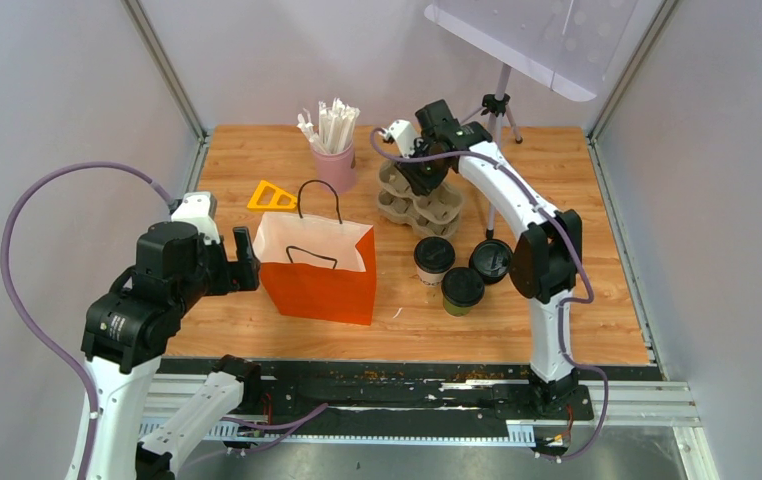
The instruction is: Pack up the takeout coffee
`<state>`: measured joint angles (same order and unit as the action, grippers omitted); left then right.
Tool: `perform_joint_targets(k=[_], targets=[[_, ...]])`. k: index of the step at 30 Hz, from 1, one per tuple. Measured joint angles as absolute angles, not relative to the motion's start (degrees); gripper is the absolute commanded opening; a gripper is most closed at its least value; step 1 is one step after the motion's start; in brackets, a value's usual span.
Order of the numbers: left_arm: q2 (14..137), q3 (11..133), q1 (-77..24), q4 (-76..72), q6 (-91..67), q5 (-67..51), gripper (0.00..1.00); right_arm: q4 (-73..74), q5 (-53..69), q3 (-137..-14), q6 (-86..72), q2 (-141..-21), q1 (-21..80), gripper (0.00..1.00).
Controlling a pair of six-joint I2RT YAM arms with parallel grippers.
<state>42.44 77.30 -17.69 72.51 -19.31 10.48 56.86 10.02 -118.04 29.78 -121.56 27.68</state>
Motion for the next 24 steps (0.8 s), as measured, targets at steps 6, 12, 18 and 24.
perform_joint_targets(k=[6, 12, 18, 24], targets=[[43.18, 77.17, -17.69, 72.18, -19.62, 9.96, 1.0, 58.28, 10.02, -121.12, 25.78, -115.31, 27.68, 0.31], [45.74, 77.21, -17.69, 71.5, -19.7, 10.22, 1.0, 59.61, 10.57, -124.44, 20.47, -107.02, 28.49, 0.31], [45.91, 76.93, -17.69, 68.73, -20.73, 11.27, 1.0, 53.58, 12.86, -119.74, 12.08, -92.92, 31.64, 0.32], [47.35, 77.78, -17.69, 68.03, -21.89, 13.23, 0.92, 39.38, 18.72, -105.91, 1.65, -78.59, 34.24, 0.3]])
